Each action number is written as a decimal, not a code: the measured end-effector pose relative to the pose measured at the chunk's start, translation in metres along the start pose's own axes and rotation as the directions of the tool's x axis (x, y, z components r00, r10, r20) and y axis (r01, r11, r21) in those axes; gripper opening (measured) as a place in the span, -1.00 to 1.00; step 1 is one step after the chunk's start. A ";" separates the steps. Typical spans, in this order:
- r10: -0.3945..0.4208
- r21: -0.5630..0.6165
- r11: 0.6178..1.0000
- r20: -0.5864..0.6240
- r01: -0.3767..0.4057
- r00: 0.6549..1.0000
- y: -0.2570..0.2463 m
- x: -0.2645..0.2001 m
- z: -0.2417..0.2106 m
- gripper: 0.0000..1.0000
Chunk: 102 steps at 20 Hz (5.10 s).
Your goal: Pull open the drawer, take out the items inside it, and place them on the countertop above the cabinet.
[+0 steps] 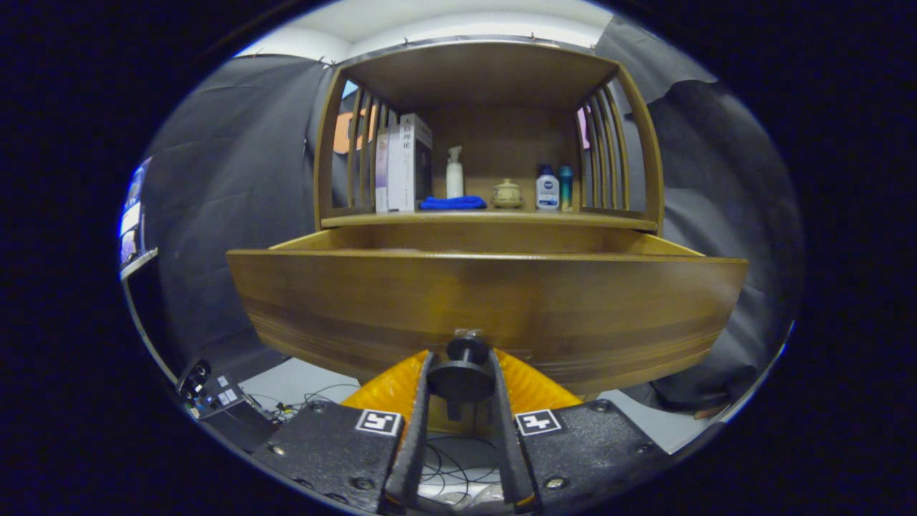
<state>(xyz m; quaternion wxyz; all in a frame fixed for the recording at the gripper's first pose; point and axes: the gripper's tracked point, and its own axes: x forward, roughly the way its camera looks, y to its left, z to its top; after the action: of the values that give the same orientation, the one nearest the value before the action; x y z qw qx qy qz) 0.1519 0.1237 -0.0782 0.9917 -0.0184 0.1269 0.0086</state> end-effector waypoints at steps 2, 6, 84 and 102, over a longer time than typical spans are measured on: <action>0.002 -0.046 0.999 0.054 0.001 0.999 0.001 -0.010 0.015 0.16; -0.009 -0.138 0.990 0.183 0.035 0.983 -0.002 -0.038 0.063 1.00; 0.025 0.151 0.987 -0.439 0.047 0.898 -0.035 0.196 0.223 -0.60; -0.007 0.050 0.998 -0.325 0.024 0.946 -0.033 0.204 0.229 0.38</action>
<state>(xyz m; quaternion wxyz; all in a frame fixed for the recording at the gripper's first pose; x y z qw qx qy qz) 0.4073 0.1019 0.0927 0.9575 0.0058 0.2883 -0.0057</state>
